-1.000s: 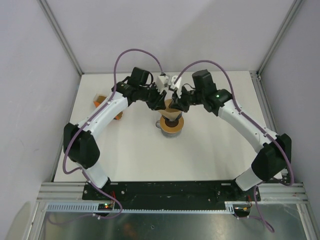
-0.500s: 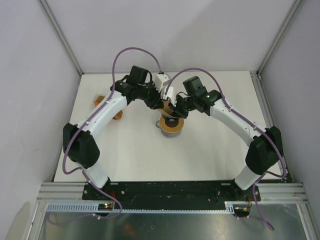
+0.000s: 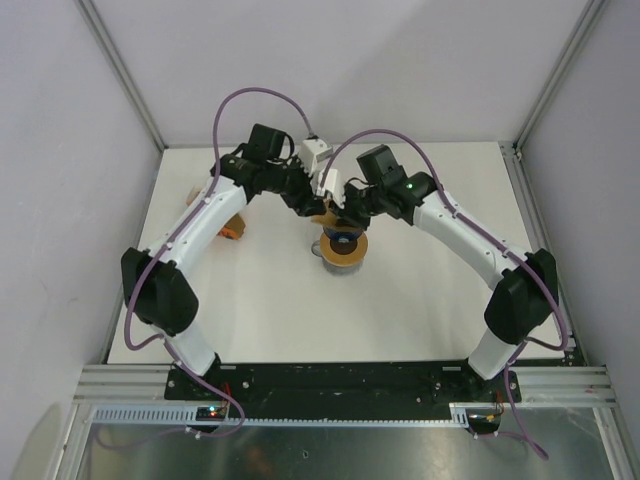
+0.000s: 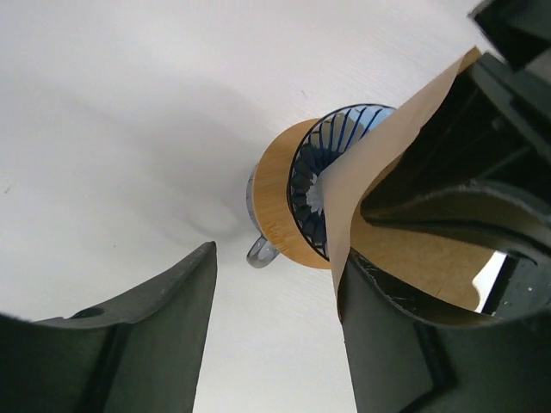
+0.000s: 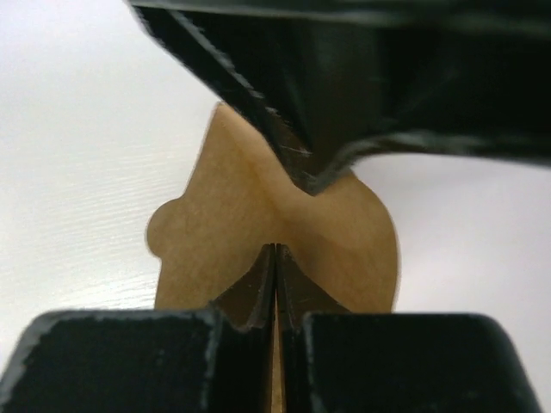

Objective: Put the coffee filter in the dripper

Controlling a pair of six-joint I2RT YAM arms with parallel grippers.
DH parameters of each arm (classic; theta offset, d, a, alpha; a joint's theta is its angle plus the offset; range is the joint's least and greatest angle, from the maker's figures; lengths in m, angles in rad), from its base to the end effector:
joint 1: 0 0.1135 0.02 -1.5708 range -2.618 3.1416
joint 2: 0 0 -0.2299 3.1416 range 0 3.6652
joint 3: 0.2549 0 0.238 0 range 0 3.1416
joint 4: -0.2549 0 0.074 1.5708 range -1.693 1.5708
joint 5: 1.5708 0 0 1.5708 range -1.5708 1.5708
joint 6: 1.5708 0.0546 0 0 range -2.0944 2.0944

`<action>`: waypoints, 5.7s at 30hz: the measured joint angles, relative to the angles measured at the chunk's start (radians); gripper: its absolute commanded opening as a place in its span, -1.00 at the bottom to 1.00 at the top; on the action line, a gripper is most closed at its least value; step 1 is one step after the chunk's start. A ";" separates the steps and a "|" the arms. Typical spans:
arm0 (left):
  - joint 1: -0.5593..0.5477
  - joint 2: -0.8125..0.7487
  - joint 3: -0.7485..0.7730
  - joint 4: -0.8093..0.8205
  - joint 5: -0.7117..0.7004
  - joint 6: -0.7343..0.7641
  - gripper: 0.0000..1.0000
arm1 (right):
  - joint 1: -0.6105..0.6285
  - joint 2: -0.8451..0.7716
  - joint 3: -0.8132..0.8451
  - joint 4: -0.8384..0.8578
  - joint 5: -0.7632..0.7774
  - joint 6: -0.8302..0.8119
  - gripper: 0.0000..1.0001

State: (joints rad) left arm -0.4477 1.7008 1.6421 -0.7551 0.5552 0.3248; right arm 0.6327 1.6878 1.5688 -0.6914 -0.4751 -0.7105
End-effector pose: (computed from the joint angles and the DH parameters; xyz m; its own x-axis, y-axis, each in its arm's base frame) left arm 0.3174 -0.1843 0.3003 -0.3995 0.4927 -0.7731 0.8670 0.4771 -0.1440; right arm 0.2813 0.2372 0.2853 0.0658 -0.6709 -0.7386 -0.9724 0.1229 -0.1983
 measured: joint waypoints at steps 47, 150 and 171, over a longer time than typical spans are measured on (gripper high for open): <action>0.166 -0.105 0.122 0.028 0.212 -0.090 0.50 | 0.026 0.155 0.074 -0.246 0.049 -0.023 -1.00; 0.015 -0.413 -0.577 0.170 0.357 0.835 0.59 | 0.071 0.141 0.074 -0.205 0.072 0.026 -0.92; -0.025 -0.413 -0.561 0.155 0.280 0.823 0.58 | 0.063 0.140 0.073 -0.231 0.063 0.027 -0.93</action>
State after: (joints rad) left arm -0.4725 1.2881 1.0809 -0.6003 0.8352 1.1481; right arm 0.6960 1.8275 1.6421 -0.9222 -0.4122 -0.6838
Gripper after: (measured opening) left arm 0.789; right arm 0.040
